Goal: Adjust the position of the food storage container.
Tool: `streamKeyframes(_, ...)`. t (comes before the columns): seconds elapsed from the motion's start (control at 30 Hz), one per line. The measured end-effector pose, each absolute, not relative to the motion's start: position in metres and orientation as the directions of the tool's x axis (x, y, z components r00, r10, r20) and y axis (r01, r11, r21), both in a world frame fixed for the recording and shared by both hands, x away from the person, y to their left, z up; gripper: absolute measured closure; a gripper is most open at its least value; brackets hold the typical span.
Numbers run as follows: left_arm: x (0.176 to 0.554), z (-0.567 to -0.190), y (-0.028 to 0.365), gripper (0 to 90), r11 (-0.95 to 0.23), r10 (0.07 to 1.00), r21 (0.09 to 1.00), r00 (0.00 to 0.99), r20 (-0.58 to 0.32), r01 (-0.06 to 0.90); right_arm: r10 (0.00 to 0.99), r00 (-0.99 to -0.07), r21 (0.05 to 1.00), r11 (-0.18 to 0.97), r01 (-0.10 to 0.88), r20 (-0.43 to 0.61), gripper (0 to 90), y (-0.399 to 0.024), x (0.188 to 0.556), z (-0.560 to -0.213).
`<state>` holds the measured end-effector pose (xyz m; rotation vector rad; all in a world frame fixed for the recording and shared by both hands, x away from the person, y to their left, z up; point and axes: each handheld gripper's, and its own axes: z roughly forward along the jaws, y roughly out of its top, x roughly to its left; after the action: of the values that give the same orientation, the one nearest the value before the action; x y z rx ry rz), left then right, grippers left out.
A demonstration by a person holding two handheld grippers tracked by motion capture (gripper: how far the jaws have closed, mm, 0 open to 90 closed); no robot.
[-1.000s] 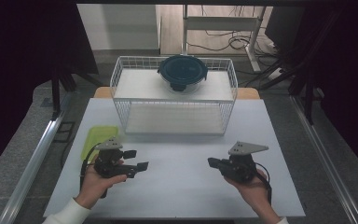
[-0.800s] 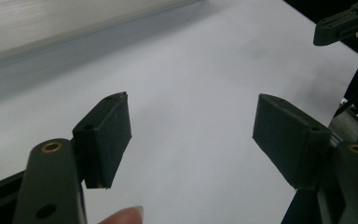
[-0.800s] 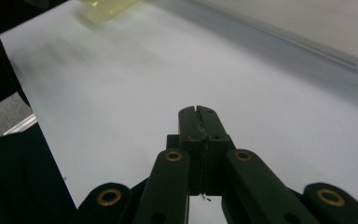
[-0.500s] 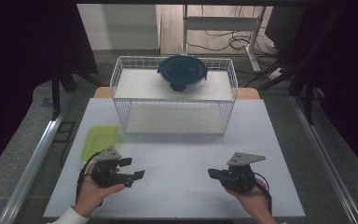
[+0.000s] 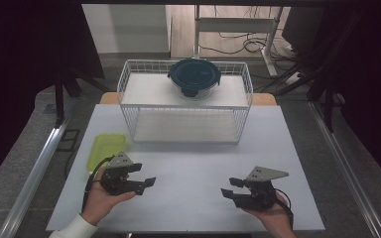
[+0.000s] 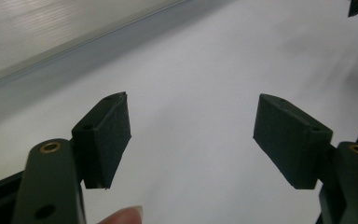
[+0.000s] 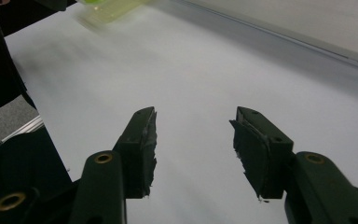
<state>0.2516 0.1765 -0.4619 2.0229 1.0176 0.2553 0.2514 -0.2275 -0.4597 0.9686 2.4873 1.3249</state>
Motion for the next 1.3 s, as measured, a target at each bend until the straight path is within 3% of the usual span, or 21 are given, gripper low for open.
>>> streamKeyframes(0.2,0.26,-0.446,0.193,27.6,-0.334,0.783,0.76,0.613,-0.107,0.558,0.627,-0.762,0.78,0.392,0.487,0.161,44.1,-0.232,0.251,-0.463)
streamKeyframes(0.5,0.302,-0.413,0.273,31.6,-0.211,0.9,0.756,0.426,-0.098,0.62,0.629,-0.76,0.778,0.392,0.491,0.163,41.9,-0.228,0.255,-0.464)
streamKeyframes(0.7,0.327,-0.422,0.305,38.1,-0.164,0.938,0.726,0.334,-0.096,0.668,0.629,-0.76,0.773,0.397,0.494,0.163,41.5,-0.225,0.259,-0.465)
streamKeyframes(0.87,0.369,-0.444,0.318,43.4,-0.212,0.952,0.672,0.304,-0.021,0.71,0.627,-0.761,0.768,0.401,0.499,0.167,41.4,-0.219,0.263,-0.467)
streamKeyframes(1.03,0.405,-0.458,0.314,63.4,-0.309,0.939,0.603,0.336,0.072,0.735,0.623,-0.765,0.759,0.416,0.501,0.164,41.4,-0.215,0.265,-0.471)
streamKeyframes(1.17,0.428,-0.47,0.312,83.9,-0.329,0.929,0.563,0.368,0.047,0.758,0.628,-0.76,0.754,0.416,0.509,0.167,41.4,-0.217,0.268,-0.474)
streamKeyframes(1.23,0.436,-0.478,0.309,90.0,-0.343,0.922,0.531,0.387,0.031,0.775,0.63,-0.758,0.753,0.414,0.512,0.169,41.4,-0.217,0.269,-0.475)
streamKeyframes(1.3,0.441,-0.483,0.305,90.0,-0.363,0.912,0.511,0.41,0.023,0.779,0.631,-0.757,0.751,0.415,0.514,0.17,41.4,-0.218,0.269,-0.475)
